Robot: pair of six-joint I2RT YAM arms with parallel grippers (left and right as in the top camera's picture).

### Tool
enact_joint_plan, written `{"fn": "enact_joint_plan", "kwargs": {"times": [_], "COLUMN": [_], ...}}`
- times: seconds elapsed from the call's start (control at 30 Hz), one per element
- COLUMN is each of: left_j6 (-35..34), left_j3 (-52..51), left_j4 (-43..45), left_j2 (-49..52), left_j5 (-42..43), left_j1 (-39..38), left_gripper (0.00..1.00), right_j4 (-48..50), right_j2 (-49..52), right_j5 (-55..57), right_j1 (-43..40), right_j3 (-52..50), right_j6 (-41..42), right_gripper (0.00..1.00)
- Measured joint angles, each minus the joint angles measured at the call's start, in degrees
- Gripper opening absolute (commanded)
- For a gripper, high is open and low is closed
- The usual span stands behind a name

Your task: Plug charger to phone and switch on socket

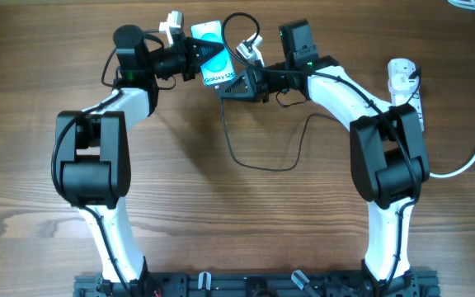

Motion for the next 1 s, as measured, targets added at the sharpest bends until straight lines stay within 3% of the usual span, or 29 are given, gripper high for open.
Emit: {"fn": "enact_joint_plan", "kwargs": {"times": [1.0], "left_j6": [0.0], "left_j3": [0.0], "left_j4": [0.0], "left_j2": [0.0], "left_j5": [1.8], "left_j1": [0.5], "left_gripper": [0.04], "right_j4": [0.0], "right_j2": [0.0], "right_j5": [0.0], "right_j1": [0.0], "right_j3": [0.0], "right_j6": [0.0], "right_gripper": [0.05]}}
